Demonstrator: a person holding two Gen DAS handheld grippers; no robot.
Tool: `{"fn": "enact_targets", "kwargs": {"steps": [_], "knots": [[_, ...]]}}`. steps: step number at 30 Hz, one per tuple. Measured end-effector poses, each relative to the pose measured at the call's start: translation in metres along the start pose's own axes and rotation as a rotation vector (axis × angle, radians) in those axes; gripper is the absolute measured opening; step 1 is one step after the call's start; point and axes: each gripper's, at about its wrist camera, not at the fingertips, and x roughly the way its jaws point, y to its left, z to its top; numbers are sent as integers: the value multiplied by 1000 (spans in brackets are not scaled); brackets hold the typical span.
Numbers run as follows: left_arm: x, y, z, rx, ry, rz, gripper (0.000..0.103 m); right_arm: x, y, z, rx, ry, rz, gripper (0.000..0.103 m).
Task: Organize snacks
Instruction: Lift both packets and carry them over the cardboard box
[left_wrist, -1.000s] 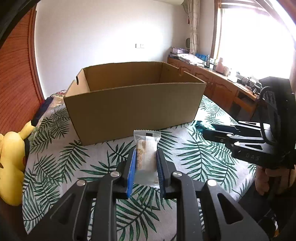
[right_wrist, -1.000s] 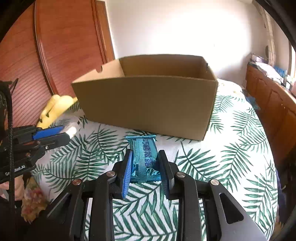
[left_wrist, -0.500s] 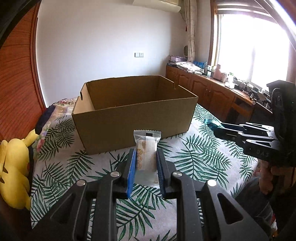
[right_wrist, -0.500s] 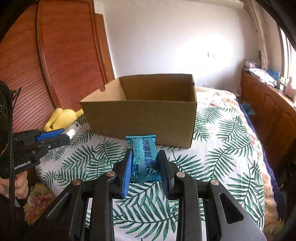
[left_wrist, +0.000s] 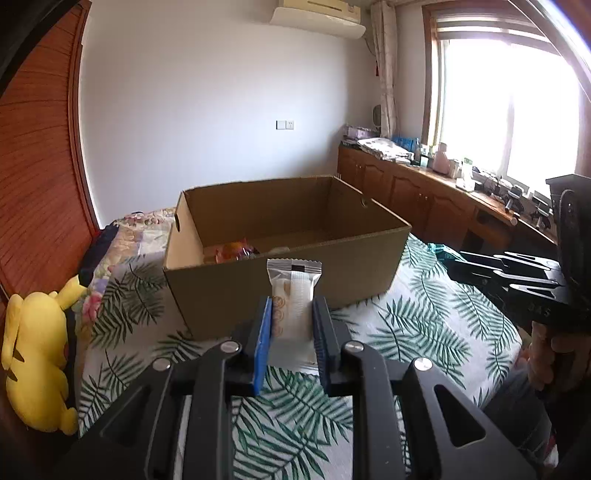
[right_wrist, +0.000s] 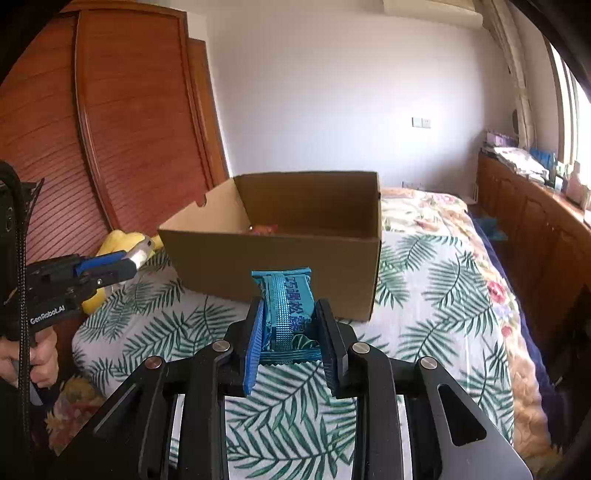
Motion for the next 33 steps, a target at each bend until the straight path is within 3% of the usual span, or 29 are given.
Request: {"fn": "enact_targets", "kwargs": {"steps": [17, 33], "knots": [[19, 14, 42, 21, -49, 27, 19, 21, -2, 46, -35, -45, 7, 27], [102, 43, 62, -8, 18, 35, 19, 75, -18, 68, -53, -9, 11, 27]]}}
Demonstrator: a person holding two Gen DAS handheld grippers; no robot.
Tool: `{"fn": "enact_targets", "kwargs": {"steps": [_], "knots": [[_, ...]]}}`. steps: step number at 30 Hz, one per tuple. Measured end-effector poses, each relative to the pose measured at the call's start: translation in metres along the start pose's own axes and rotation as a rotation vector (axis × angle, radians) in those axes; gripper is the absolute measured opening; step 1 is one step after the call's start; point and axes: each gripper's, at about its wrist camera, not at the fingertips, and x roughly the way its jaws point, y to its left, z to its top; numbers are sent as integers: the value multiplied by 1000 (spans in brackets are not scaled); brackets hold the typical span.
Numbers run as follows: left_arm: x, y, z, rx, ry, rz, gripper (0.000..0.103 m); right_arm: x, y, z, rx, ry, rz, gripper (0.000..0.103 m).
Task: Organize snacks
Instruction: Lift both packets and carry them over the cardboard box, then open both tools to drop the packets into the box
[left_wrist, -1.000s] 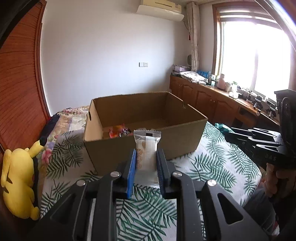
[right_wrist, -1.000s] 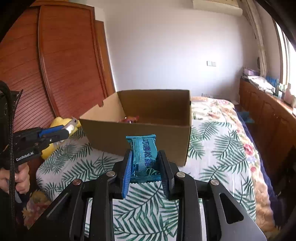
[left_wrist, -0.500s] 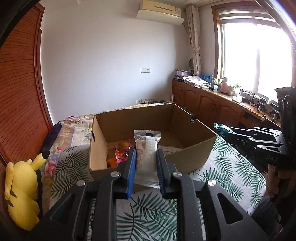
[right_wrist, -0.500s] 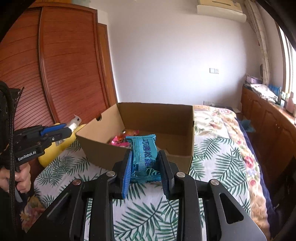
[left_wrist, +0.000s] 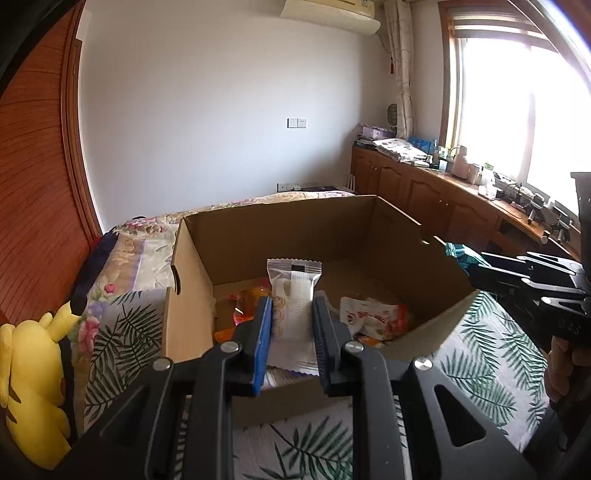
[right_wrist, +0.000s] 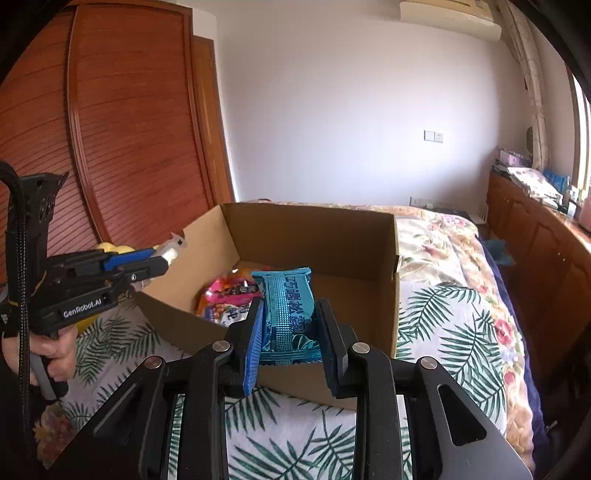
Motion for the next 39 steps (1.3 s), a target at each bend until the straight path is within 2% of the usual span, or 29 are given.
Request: {"fn": "enact_targets", "kwargs": {"steps": [13, 26, 31, 36, 39], "knots": [[43, 8, -4, -3, 45, 6, 20, 43, -15, -1, 49, 28, 18, 27], [56, 13, -6, -7, 61, 5, 20, 82, -11, 5, 55, 57, 49, 27], [57, 15, -6, -15, 62, -2, 21, 89, -5, 3, 33, 57, 33, 27], [57, 17, -6, -18, 65, 3, 25, 95, -1, 1, 25, 63, 26, 30], [57, 20, -7, -27, 63, 14, 34, 94, -1, 0, 27, 61, 23, 35]]}}
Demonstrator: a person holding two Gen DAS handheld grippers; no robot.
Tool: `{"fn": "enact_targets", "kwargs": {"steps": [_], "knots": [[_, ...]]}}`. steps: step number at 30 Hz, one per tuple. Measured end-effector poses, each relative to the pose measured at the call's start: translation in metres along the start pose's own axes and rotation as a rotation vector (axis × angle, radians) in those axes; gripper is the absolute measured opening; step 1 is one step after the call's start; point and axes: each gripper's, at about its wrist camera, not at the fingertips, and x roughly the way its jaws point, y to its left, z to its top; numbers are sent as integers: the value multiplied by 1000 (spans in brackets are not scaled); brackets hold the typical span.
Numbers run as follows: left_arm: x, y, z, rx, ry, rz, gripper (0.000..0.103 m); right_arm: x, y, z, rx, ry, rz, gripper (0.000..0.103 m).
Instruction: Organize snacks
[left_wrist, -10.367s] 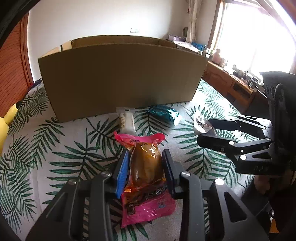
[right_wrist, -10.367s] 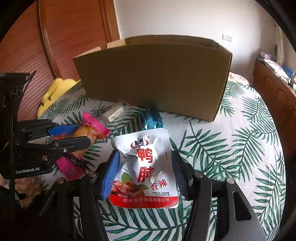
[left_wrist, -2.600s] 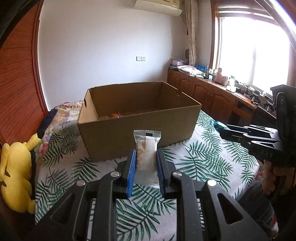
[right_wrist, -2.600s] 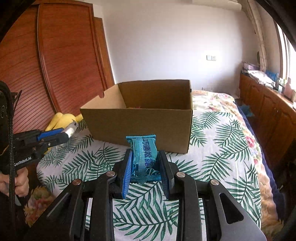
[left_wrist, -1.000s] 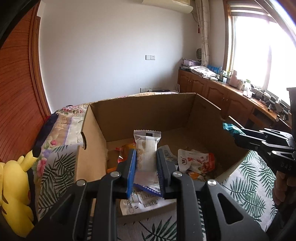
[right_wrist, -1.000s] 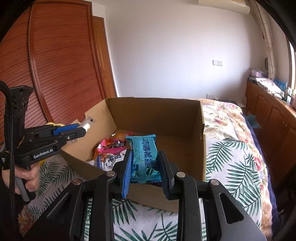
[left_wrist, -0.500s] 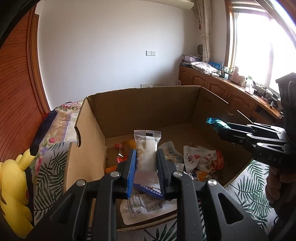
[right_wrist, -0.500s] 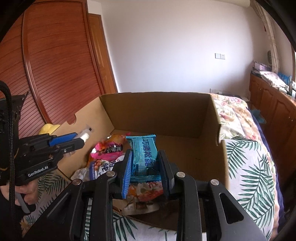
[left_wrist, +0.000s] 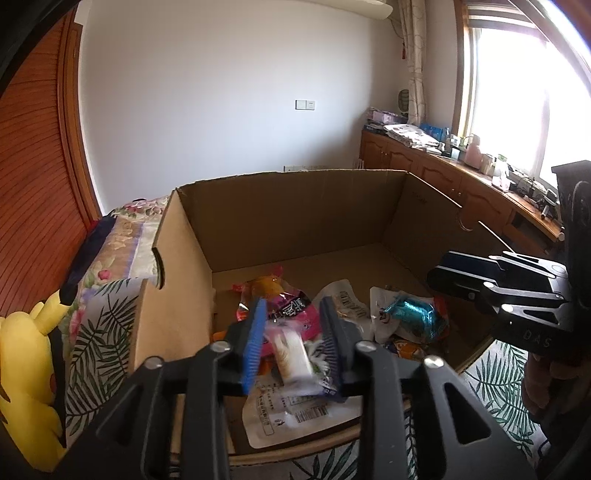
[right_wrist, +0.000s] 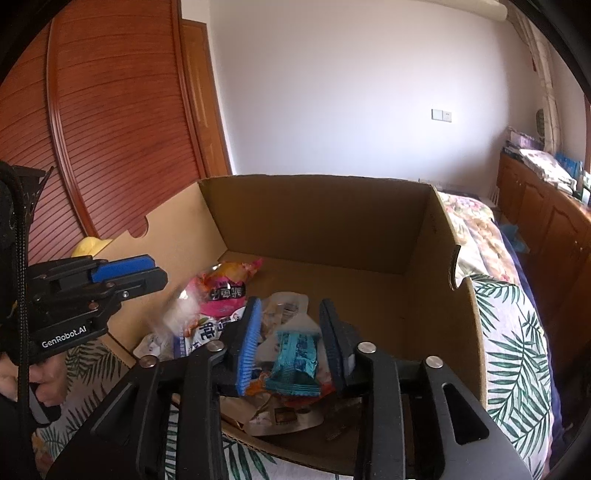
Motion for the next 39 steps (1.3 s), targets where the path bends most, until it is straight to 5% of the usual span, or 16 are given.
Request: {"fn": "enact_targets", "kwargs": {"steps": [11, 25, 37, 39], "knots": [[-36, -11, -1, 5, -52, 4, 34, -26, 5, -7, 23, -35, 10, 35], [-128, -45, -27, 13, -110, 6, 44, -117, 31, -34, 31, -94, -35, 36], [-196, -68, -43, -2, -144, 46, 56, -190, 49, -50, 60, -158, -114, 59], [-204, -70, -46, -3, -149, 57, 68, -198, 52, -50, 61, -171, -126, 65]]}}
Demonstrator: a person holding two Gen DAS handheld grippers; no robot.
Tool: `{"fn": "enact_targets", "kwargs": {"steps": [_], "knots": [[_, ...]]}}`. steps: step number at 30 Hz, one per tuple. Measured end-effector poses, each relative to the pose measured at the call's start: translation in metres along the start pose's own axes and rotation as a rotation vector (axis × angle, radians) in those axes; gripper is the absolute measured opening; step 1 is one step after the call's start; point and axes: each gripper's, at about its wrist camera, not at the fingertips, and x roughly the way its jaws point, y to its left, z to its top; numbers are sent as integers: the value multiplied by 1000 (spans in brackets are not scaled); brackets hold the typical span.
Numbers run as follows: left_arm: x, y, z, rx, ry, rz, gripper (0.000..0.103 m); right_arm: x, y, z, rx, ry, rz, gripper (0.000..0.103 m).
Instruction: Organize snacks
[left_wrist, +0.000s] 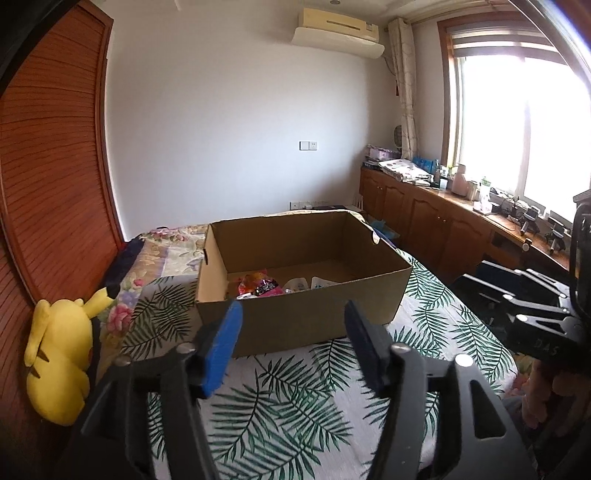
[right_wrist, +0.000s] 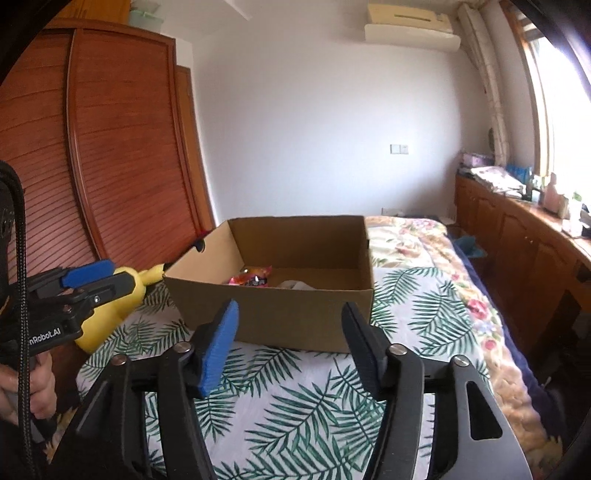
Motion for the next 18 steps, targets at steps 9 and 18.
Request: {"fn": "enact_targets", "kwargs": {"steps": [9, 18], "knots": [[-29, -9, -9, 4, -40, 54, 85, -30, 6, 1, -8, -45, -31, 87], [-56, -17, -20, 5, -67, 59, 97, -49, 10, -19, 3, -44, -67, 103]]}}
